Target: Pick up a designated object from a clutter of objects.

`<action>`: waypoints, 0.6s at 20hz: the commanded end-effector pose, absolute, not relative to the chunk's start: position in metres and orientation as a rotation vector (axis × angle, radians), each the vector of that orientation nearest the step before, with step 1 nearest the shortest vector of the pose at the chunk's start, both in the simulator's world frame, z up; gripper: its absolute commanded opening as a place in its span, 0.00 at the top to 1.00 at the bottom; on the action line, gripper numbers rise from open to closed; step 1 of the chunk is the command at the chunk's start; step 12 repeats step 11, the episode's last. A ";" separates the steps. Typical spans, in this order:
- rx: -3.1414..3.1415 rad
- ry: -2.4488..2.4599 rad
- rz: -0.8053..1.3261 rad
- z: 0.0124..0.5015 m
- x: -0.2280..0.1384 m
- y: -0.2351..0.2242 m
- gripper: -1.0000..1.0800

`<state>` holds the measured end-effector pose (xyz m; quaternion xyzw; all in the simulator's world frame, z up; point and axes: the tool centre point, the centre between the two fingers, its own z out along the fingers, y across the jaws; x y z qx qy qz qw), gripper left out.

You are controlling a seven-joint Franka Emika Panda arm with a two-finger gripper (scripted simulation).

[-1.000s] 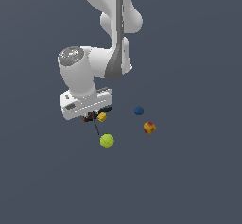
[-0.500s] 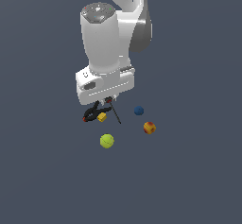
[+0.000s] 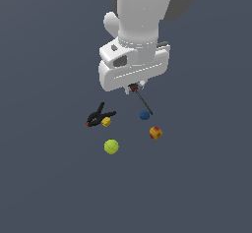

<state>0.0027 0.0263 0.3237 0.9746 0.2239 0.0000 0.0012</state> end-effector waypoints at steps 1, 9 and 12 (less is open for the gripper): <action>3.060 0.701 -0.001 0.339 0.004 0.039 1.00; 3.062 0.702 0.000 0.361 0.007 0.059 1.00; 3.062 0.702 0.000 0.362 0.007 0.060 1.00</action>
